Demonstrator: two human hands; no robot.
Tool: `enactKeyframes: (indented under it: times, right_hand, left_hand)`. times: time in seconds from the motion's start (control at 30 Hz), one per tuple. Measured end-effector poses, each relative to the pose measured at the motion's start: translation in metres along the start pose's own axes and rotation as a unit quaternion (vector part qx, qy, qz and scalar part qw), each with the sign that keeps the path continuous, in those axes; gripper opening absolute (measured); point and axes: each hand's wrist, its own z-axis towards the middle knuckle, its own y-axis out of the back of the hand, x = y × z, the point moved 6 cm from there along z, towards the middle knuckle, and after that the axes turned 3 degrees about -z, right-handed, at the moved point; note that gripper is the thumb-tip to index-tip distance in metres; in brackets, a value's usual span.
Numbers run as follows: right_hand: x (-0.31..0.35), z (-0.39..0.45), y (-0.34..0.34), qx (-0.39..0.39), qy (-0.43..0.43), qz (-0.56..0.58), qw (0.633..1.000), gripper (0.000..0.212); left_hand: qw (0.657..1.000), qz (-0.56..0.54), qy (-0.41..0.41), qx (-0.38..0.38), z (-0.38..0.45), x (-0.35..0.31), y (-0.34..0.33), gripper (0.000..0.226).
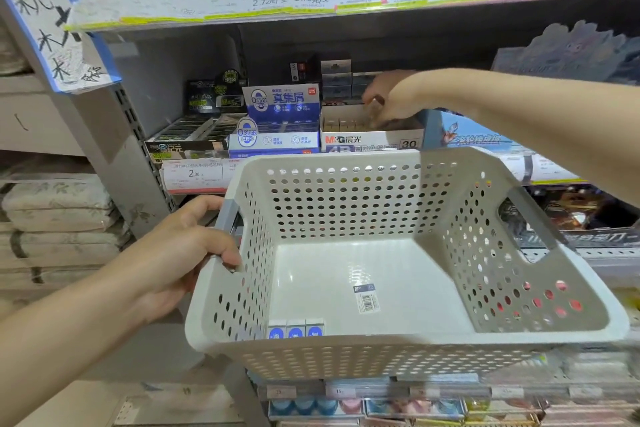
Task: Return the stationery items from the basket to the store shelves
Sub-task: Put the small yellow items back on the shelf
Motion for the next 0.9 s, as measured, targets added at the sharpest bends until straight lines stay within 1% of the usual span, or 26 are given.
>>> enactKeyframes:
  times: [0.03, 0.17, 0.23, 0.3, 0.57, 0.73, 0.9]
  right_hand:
    - [0.002, 0.003, -0.004, 0.005, 0.0, -0.016, 1.0, 0.02]
    - [0.001, 0.013, -0.011, 0.014, -0.007, -0.043, 0.999, 0.017]
    - [-0.002, 0.016, -0.012, 0.015, -0.024, -0.041, 0.999, 0.025]
    - [-0.004, 0.018, -0.015, 0.017, -0.038, -0.036, 0.998, 0.029]
    - [-0.002, 0.02, -0.014, -0.01, -0.046, -0.07, 0.996, 0.029]
    - [-0.005, 0.028, -0.013, -0.001, -0.047, -0.025, 0.999, 0.026]
    - [-0.007, 0.032, -0.015, -0.021, -0.038, -0.032, 0.999, 0.027]
  left_hand:
    - [1.0, 0.0, 0.0, 0.0, 0.0, 0.0, 0.0, 0.062]
    - [1.0, -0.005, -0.001, -0.003, -0.001, 0.0, 0.002, 0.061]
    - [1.0, -0.006, 0.0, -0.005, -0.001, 0.001, 0.003, 0.061]
    - [1.0, -0.006, 0.0, -0.006, -0.002, 0.002, 0.004, 0.062]
    - [1.0, -0.011, 0.005, -0.01, -0.002, 0.004, 0.008, 0.06]
    - [1.0, -0.003, 0.003, -0.017, -0.004, 0.004, 0.012, 0.057]
    - [1.0, -0.009, 0.003, -0.016, -0.004, 0.006, 0.014, 0.058]
